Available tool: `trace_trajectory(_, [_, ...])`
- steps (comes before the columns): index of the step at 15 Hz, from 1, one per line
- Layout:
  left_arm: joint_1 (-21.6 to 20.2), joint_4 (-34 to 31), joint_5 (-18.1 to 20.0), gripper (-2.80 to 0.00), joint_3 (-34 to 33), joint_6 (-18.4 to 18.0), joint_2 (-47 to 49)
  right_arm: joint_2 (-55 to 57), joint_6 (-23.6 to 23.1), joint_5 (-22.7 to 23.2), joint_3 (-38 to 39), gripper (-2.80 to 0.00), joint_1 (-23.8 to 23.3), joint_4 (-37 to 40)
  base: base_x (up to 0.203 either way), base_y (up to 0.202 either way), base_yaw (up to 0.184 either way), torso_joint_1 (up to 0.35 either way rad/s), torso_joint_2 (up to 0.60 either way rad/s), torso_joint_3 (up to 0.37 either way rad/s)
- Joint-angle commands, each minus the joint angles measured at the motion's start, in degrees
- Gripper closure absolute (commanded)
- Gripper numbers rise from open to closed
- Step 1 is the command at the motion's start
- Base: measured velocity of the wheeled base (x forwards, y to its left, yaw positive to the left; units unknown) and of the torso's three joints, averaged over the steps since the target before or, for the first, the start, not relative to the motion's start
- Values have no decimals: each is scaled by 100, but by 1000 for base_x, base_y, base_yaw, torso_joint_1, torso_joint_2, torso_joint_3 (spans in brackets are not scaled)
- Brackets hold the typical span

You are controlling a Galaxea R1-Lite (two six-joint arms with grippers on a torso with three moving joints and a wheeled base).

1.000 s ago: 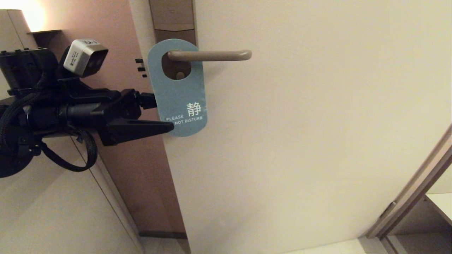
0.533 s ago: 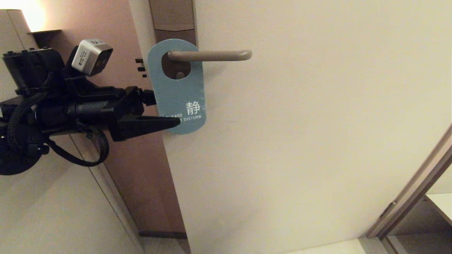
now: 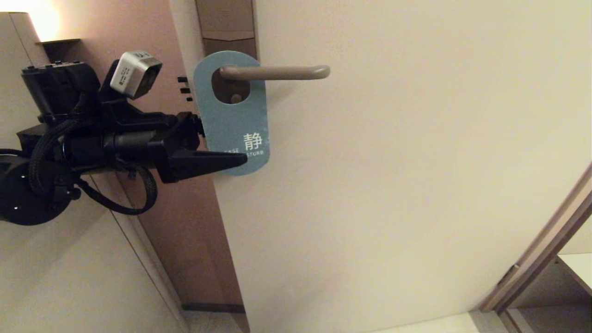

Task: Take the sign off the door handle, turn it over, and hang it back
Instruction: Take down the sign

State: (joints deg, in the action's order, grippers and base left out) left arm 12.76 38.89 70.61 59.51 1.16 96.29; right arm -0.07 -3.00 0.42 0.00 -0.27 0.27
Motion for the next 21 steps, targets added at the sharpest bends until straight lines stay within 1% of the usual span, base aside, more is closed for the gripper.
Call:
trace_trajectory(1, [69, 31, 41, -280, 43, -2, 49, 7, -8, 2, 0, 0, 0, 0, 0, 0, 0, 0, 0, 0])
trace_trajectory(4, [112, 31, -56, -280, 43, -10, 75, 7, -8, 2, 0, 0, 0, 0, 0, 0, 0, 0, 0, 0])
trace_trajectory(13, [191, 42, -74, -280, 43, -54, 31, 7, -8, 2, 0, 0, 0, 0, 0, 0, 0, 0, 0, 0])
trace_trajectory(17, [191, 517, -74, -280, 33, -10, 136, 7, -8, 2, 0, 0, 0, 0, 0, 0, 0, 0, 0, 0])
trace_trajectory(21, [188, 532, -82, -280, 17, -32, 131, 7, -3, 2, 0, 0, 0, 0, 0, 0, 0, 0, 0, 0])
